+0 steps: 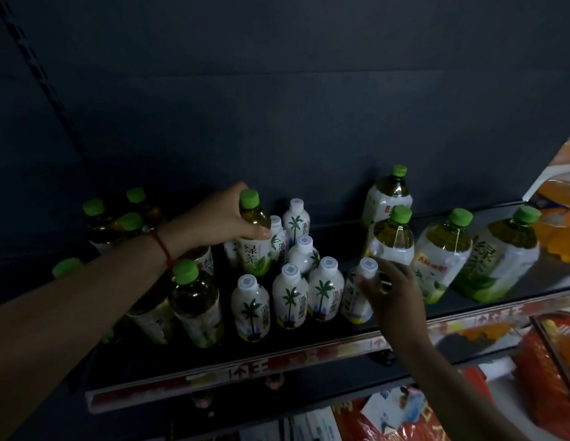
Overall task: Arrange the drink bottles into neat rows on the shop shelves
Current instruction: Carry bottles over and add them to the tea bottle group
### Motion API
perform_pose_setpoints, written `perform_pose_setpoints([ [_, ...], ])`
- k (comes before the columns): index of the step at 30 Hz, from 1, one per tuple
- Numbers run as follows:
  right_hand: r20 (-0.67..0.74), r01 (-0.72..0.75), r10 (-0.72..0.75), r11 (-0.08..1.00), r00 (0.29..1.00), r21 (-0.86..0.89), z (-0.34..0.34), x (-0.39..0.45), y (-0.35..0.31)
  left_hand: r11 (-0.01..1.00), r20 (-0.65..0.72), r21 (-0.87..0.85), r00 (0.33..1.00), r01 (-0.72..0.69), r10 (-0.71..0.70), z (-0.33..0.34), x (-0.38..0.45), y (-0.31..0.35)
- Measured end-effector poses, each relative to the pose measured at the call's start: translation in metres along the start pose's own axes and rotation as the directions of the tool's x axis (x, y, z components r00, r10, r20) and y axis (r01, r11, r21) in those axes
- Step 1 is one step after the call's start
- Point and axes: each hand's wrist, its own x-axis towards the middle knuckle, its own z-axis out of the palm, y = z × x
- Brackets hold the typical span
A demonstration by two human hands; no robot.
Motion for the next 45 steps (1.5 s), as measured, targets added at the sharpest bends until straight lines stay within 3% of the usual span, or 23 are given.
perform_pose_setpoints([
  [4, -0.004, 0.015, -0.015, 1.0, 1.0, -0.018, 0.001, 0.0, 0.0, 0.975, 0.073, 0.222, 0.997, -0.025, 0.009, 0.012, 0.0, -0.008],
  [16, 0.083, 0.074, -0.071, 0.997, 0.994, -0.029, -0.008, 0.001, 0.003, 0.859, 0.059, 0.511, 0.998, -0.014, -0.019, 0.013, -0.016, -0.008],
  [21, 0.217, 0.147, -0.143, 0.989, 0.966, -0.002, -0.029, 0.005, 0.01, 0.854, -0.109, 0.519, 0.993, 0.021, 0.042, 0.012, -0.043, 0.036],
  [24, 0.321, 0.185, -0.184, 0.982, 0.929, 0.029, -0.043, 0.005, 0.013, 0.851, -0.169, 0.523, 0.974, -0.04, 0.149, 0.037, -0.079, 0.062],
  [29, 0.459, 0.246, -0.224, 0.969, 0.859, 0.014, -0.08, -0.014, 0.045, 0.952, -0.206, 0.294, 0.967, -0.084, 0.149, 0.147, -0.147, 0.082],
  [31, 0.477, 0.224, -0.199, 0.975, 0.856, 0.005, -0.092, -0.028, 0.068, 0.988, -0.225, 0.157, 0.973, -0.015, 0.051, 0.2, -0.166, 0.078],
  [33, 0.528, 0.191, -0.169, 0.981, 0.832, 0.012, -0.1, -0.045, 0.103, 0.99, -0.19, 0.007, 0.973, 0.138, -0.134, 0.253, -0.181, 0.07],
  [35, 0.589, 0.206, -0.149, 0.978, 0.794, -0.03, -0.099, -0.063, 0.144, 0.938, -0.096, -0.155, 0.94, 0.311, -0.327, 0.31, -0.188, 0.052],
  [39, 0.647, 0.224, -0.076, 0.963, 0.758, -0.149, -0.072, -0.072, 0.22, 0.741, 0.036, -0.435, 0.832, 0.512, -0.553, 0.415, -0.166, 0.004],
  [43, 0.594, 0.297, -0.148, 0.941, 0.791, -0.162, -0.014, -0.032, 0.283, 0.54, 0.062, -0.676, 0.769, 0.502, -0.637, 0.496, -0.1, -0.062],
  [45, 0.545, 0.446, -0.301, 0.882, 0.783, -0.153, 0.019, -0.004, 0.305, 0.586, 0.022, -0.673, 0.804, 0.451, -0.594, 0.52, -0.058, -0.087],
])
